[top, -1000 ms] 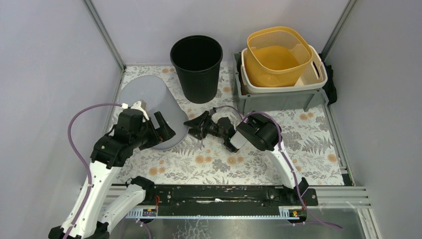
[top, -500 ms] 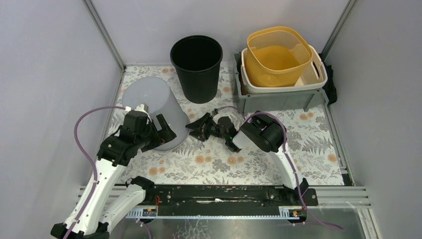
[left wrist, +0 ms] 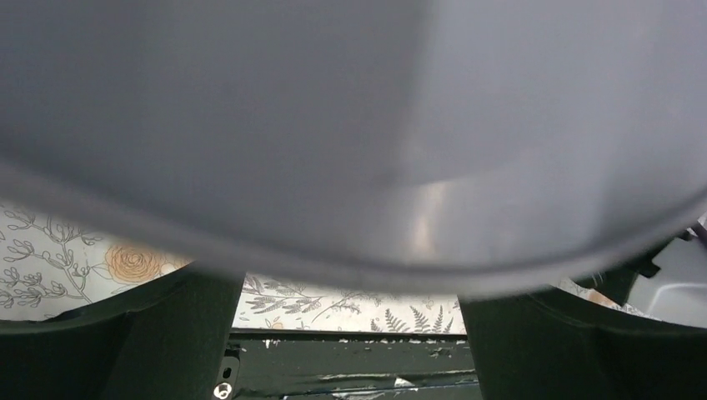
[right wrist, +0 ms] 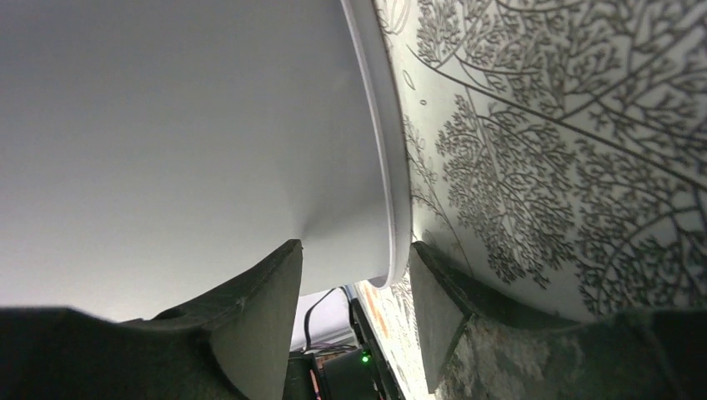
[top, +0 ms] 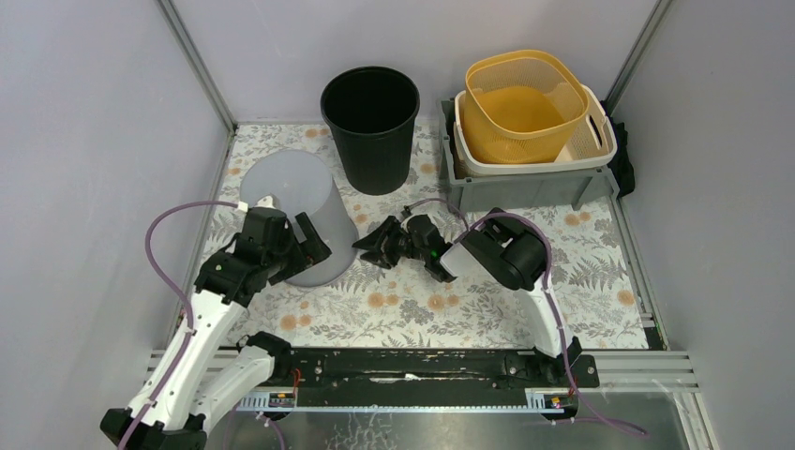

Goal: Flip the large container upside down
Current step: Turn the container upside down at the center of the board, then move the container to the corner of the board.

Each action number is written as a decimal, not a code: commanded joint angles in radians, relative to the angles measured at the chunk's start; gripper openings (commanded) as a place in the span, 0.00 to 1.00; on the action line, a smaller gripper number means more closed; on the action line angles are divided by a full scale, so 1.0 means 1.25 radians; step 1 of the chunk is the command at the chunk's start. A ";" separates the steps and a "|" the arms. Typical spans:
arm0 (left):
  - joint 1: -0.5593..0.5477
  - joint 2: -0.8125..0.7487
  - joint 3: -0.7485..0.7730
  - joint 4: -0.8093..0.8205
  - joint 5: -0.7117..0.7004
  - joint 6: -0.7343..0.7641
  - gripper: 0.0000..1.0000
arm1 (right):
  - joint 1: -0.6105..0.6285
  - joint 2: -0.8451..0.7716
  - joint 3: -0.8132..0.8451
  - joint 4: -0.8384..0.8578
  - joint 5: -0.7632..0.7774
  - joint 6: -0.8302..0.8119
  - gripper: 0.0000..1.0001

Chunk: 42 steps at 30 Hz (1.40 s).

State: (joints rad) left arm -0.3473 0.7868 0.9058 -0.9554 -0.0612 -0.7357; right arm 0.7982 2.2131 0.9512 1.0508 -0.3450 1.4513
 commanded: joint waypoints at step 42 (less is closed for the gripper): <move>0.019 0.279 0.018 0.220 -0.254 -0.167 1.00 | -0.007 -0.496 -0.177 -0.429 -0.043 -0.328 0.68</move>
State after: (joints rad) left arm -0.3462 1.1019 0.9112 -0.6796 -0.3042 -0.9123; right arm 0.7971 1.6489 0.7574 0.5312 -0.3912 1.0775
